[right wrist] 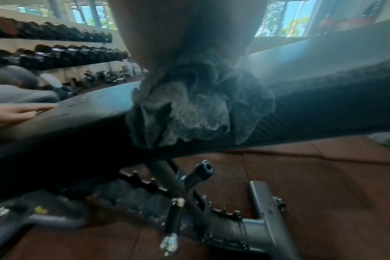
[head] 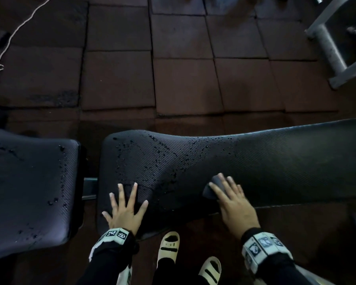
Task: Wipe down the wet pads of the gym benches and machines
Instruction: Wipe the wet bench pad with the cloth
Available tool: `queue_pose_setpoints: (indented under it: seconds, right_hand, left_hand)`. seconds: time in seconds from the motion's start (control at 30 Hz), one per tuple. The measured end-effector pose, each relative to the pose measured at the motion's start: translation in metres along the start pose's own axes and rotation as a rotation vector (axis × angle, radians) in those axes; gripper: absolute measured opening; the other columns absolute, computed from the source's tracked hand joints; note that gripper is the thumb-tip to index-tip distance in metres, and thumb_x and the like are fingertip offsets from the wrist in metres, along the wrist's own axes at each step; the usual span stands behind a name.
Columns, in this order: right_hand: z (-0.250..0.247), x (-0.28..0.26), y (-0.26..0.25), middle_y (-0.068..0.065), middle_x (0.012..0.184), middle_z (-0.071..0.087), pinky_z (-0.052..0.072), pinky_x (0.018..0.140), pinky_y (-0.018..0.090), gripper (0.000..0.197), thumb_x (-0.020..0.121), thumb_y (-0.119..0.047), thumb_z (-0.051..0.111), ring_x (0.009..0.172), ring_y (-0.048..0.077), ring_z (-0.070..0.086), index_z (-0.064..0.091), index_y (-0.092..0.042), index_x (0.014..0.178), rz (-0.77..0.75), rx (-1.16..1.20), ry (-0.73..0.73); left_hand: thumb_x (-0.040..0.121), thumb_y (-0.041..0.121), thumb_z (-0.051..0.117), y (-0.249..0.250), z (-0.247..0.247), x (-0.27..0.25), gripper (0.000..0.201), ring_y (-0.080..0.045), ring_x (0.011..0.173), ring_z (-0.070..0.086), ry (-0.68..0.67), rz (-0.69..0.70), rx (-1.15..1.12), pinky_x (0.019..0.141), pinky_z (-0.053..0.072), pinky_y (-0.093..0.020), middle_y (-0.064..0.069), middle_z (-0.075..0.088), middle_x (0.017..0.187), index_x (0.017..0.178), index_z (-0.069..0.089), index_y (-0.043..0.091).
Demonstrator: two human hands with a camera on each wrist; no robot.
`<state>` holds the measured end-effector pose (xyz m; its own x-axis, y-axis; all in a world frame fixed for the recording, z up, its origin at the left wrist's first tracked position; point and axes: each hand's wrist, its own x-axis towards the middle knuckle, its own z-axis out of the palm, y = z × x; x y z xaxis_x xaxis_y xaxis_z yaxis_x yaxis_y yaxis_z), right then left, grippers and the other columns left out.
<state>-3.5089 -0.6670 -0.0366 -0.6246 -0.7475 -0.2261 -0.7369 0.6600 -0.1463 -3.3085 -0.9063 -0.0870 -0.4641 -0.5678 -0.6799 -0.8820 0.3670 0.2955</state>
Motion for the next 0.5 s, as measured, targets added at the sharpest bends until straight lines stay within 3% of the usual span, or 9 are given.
queue_pose_setpoints:
  seconds: [0.07, 0.17, 0.23, 0.4, 0.5]
  right_hand:
    - [-0.011, 0.011, 0.013, 0.01, 0.151, 0.03, 0.026, 0.108, 0.046, 0.064, 0.079, -0.008, 0.069, 0.136, 0.035, 0.033, 0.046, -0.022, 0.137, 0.127, 0.051, 0.053]
    - [-0.03, 0.039, 0.024, 0.006, 0.157, 0.011, 0.014, 0.115, 0.042, 0.051, 0.095, -0.017, 0.048, 0.144, 0.03, 0.01, 0.035, -0.027, 0.143, 0.355, 0.094, 0.044]
    - [-0.038, 0.062, 0.028, 0.006, 0.158, 0.007, 0.009, 0.116, 0.041, 0.048, 0.099, -0.02, 0.039, 0.144, 0.029, 0.004, 0.03, -0.027, 0.146, 0.439, 0.099, 0.055]
    - [-0.045, 0.123, 0.015, 0.012, 0.157, 0.002, 0.004, 0.115, 0.044, 0.05, 0.099, -0.017, 0.036, 0.143, 0.033, 0.002, 0.025, -0.025, 0.147, 0.453, 0.098, 0.006]
    - [-0.043, 0.157, -0.011, 0.013, 0.157, -0.001, 0.004, 0.115, 0.044, 0.055, 0.097, -0.014, 0.037, 0.143, 0.033, 0.001, 0.019, -0.026, 0.148, 0.341, 0.042, -0.089]
  left_hand:
    - [0.088, 0.071, 0.026, 0.0, -0.001, 0.001, 0.068, -0.022, 0.142, -0.027, -0.036, 0.006, 0.011, 0.111, -0.001, -0.064, 0.02, -0.043, 0.14, 0.135, -0.021, 0.057]
    - [0.088, 0.071, 0.026, 0.001, -0.002, 0.001, 0.068, -0.023, 0.141, -0.029, -0.055, 0.007, 0.011, 0.111, -0.002, -0.064, 0.019, -0.044, 0.14, 0.133, -0.023, 0.059]
    - [0.088, 0.071, 0.026, 0.001, -0.002, 0.001, 0.068, -0.022, 0.141, -0.029, -0.058, 0.006, 0.009, 0.11, -0.003, -0.064, 0.018, -0.042, 0.142, 0.133, -0.023, 0.06]
    - [0.089, 0.069, 0.026, 0.004, -0.002, -0.002, 0.066, -0.021, 0.14, -0.031, -0.057, -0.006, 0.003, 0.111, -0.004, -0.063, 0.018, -0.041, 0.143, 0.132, -0.022, 0.059]
    - [0.089, 0.069, 0.026, 0.005, -0.002, -0.001, 0.066, -0.021, 0.14, -0.031, -0.055, -0.006, 0.005, 0.111, -0.003, -0.063, 0.019, -0.042, 0.142, 0.132, -0.022, 0.059]
